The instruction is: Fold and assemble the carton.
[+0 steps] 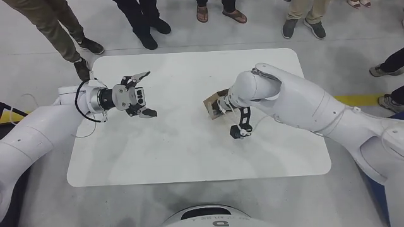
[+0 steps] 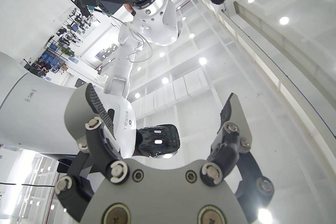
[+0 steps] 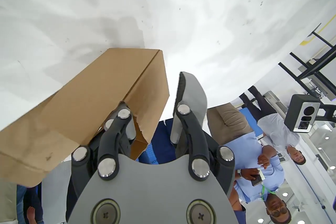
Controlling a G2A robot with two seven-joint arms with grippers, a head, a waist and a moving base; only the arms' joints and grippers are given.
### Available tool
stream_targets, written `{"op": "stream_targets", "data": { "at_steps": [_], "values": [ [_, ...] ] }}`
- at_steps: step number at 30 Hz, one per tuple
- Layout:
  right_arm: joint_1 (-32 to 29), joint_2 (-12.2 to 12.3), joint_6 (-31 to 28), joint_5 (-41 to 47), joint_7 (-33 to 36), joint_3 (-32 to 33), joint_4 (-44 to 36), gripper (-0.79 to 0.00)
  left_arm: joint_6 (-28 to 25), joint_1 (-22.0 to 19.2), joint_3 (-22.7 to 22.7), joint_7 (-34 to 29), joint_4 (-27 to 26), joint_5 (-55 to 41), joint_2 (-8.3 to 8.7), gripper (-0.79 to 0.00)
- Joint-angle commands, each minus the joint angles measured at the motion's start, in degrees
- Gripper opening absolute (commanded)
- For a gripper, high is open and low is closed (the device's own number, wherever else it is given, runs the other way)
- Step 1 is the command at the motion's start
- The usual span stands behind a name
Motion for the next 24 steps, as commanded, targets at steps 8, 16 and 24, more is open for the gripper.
{"op": "stream_targets", "data": {
  "at_steps": [8,16,24],
  "values": [
    [-3.7,1.8,5.5,0.0,11.2,3.3,-3.2,0.0,-0.2,2.1,-2.7,3.7,-1.1,1.4,0.1,0.0],
    [-0.6,7.3,0.9,0.0,15.8,0.0,-14.8,0.0,0.9,4.5,-5.9,3.2,-1.7,2.1,0.12,0.0],
    [-3.7,9.8,0.7,3.5,19.7,2.1,-11.3,0.0,1.6,7.0,-9.1,3.3,-1.5,2.7,0.19,0.0]
  ]
}}
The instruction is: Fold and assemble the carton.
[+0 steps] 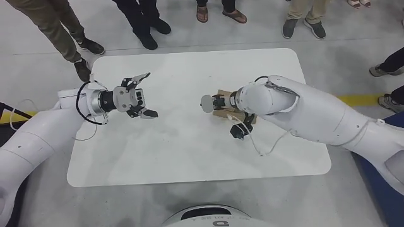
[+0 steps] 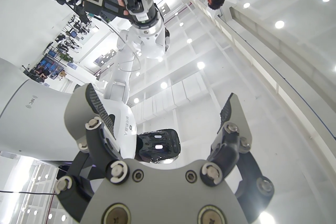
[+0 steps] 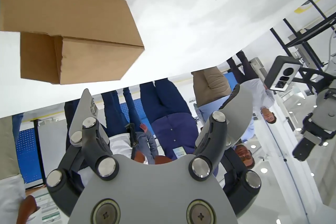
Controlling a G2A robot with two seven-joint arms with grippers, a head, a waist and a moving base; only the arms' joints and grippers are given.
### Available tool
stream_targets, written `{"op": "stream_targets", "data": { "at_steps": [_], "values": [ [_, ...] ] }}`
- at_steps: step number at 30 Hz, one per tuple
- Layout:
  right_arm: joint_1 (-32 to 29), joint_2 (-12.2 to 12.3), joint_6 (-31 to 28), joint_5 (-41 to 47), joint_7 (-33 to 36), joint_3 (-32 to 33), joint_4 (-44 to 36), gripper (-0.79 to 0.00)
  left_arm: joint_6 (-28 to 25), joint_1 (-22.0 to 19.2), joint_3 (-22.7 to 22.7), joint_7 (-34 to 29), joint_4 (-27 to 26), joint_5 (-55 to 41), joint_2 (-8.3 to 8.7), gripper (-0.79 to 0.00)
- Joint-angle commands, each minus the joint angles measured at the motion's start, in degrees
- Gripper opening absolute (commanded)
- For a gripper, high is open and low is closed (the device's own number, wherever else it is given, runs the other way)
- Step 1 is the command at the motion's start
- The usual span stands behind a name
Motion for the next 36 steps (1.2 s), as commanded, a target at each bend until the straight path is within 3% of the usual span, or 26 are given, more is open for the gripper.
{"op": "stream_targets", "data": {
  "at_steps": [1,12,19,27,29,31,33,36],
  "values": [
    [-1.3,0.6,-0.1,2.4,1.3,1.5,0.9,0.0,0.3,0.8,-0.8,0.0,0.2,0.1,0.09,0.0],
    [-13.3,9.1,4.8,7.2,7.8,10.4,-2.6,0.0,1.7,3.1,-4.3,1.4,-0.3,3.9,-0.11,0.0],
    [-18.1,9.2,16.7,12.1,7.8,11.8,4.5,-0.108,1.4,3.4,-4.8,1.5,-0.3,8.3,-1.5,0.0],
    [-17.0,6.0,21.9,13.9,6.2,11.7,10.6,-0.326,1.3,3.9,-5.6,-0.2,2.0,10.5,-3.08,0.0],
    [-16.3,5.1,22.4,14.4,5.3,11.7,11.9,-0.44,1.4,4.1,-6.1,-0.6,2.6,10.7,-3.33,0.0],
    [-15.6,4.3,22.2,14.7,4.0,11.5,12.9,-0.65,1.3,4.3,-6.6,-0.8,3.2,10.7,-3.53,0.0],
    [-14.6,3.5,21.2,14.2,2.5,11.3,13.8,-0.785,1.2,4.6,-7.2,-1.2,3.7,10.8,-3.68,0.0],
    [-12.0,2.4,18.4,10.5,-1.1,10.5,13.3,-0.785,1.3,5.1,-7.9,-1.6,4.3,11.1,-3.88,0.0]
  ]
}}
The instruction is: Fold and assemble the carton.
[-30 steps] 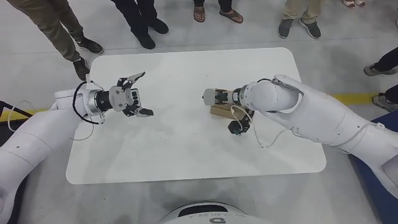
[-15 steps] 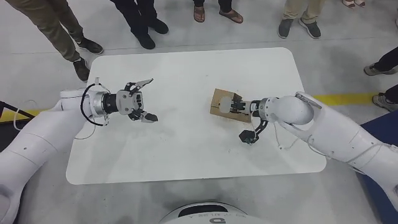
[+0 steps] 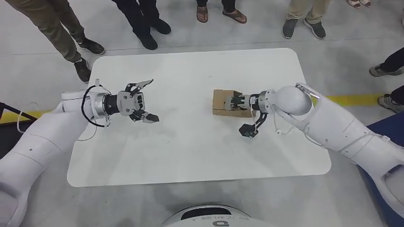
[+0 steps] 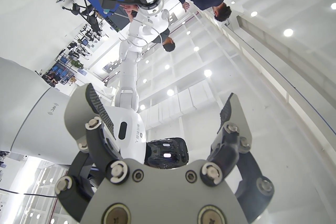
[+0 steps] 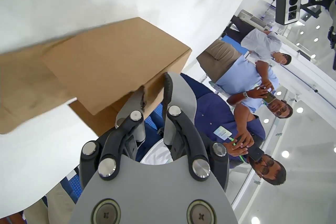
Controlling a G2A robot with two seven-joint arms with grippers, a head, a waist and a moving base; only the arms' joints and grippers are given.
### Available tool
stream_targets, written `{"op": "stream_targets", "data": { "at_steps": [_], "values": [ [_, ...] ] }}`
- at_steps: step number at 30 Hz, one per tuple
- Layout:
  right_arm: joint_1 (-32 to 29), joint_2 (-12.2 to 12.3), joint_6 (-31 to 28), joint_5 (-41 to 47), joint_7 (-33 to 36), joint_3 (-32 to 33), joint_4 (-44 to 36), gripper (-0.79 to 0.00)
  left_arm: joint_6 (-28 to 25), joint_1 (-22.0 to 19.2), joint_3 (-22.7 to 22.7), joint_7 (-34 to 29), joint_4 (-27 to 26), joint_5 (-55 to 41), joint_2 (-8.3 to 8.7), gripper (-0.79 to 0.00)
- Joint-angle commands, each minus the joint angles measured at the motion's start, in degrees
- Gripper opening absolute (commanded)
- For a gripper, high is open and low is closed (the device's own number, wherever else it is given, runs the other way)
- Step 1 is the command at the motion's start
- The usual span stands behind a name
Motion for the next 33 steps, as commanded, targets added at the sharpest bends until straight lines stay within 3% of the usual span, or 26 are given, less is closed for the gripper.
{"op": "stream_targets", "data": {
  "at_steps": [1,4,7,8,11,33],
  "values": [
    [2.5,-0.6,-2.6,-4.2,-2.9,-0.6,-1.1,-0.785,0.0,0.3,-0.6,-0.3,0.4,0.1,-0.14,0.0],
    [7.0,-1.3,-6.3,-14.3,-9.0,-2.2,-5.8,-0.785,-0.2,0.6,-1.4,-0.5,0.7,0.4,-0.37,0.0],
    [16.5,-1.3,-9.9,-14.3,-13.0,-9.3,-10.5,-0.785,-0.3,0.8,-2.1,-0.4,0.9,1.1,-0.62,0.0],
    [20.4,-1.3,-10.1,-14.3,-14.4,-12.1,-12.4,-0.785,-0.4,0.9,-2.3,-0.5,1.0,1.2,-0.71,0.0],
    [25.8,-1.8,-5.7,-14.3,-25.7,-12.1,-16.2,-0.785,-0.3,1.2,-2.8,-0.3,1.0,1.9,-1.0,0.0],
    [26.4,-1.9,-5.0,-14.3,-26.9,-12.1,-16.3,-0.785,-0.3,1.2,-2.9,-0.3,1.0,2.0,-1.02,0.0]
  ]
}}
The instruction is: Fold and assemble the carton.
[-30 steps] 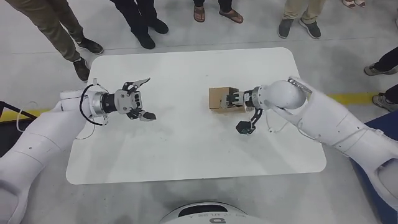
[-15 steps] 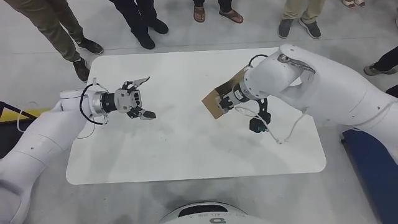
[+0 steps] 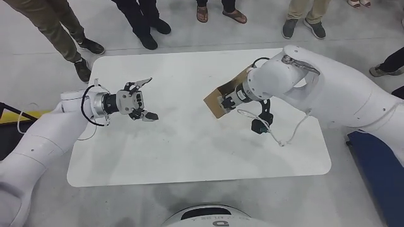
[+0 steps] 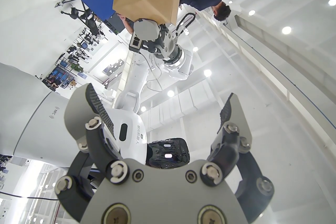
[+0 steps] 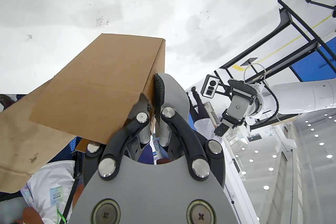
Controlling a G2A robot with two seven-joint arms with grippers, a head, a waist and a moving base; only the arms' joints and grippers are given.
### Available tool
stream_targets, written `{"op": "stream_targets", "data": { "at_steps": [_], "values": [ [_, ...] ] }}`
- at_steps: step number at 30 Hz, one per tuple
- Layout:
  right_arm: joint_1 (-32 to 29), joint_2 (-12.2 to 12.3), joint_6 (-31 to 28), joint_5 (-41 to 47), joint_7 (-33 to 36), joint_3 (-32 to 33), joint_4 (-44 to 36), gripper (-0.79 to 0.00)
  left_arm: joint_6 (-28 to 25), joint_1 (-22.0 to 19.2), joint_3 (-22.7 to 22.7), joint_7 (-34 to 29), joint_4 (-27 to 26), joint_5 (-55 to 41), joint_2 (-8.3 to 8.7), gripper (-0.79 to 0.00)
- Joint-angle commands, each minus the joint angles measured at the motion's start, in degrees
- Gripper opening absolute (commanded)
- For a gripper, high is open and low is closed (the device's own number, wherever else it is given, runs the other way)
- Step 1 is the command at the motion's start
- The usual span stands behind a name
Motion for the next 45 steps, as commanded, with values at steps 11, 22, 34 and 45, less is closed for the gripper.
{"op": "stream_targets", "data": {
  "at_steps": [11,22,34,45],
  "values": [
    [-2.6,0.1,2.6,0.0,1.3,0.0,1.8,-0.785,2.2,0.9,-0.4,3.9,-2.3,0.5,-0.55,0.0],
    [-1.0,1.3,10.8,0.0,-8.1,0.0,0.9,-0.785,9.9,-5.4,4.6,12.2,-2.2,5.0,-6.53,0.0],
    [-0.5,1.2,11.7,0.0,-11.1,0.0,0.9,-0.785,9.6,-6.6,6.3,12.8,-0.4,5.7,-8.48,0.0],
    [-5.2,1.1,7.9,0.0,-5.7,0.0,9.8,-0.785,9.6,-6.6,6.3,12.8,-0.4,5.7,-8.48,0.0]
  ]
}}
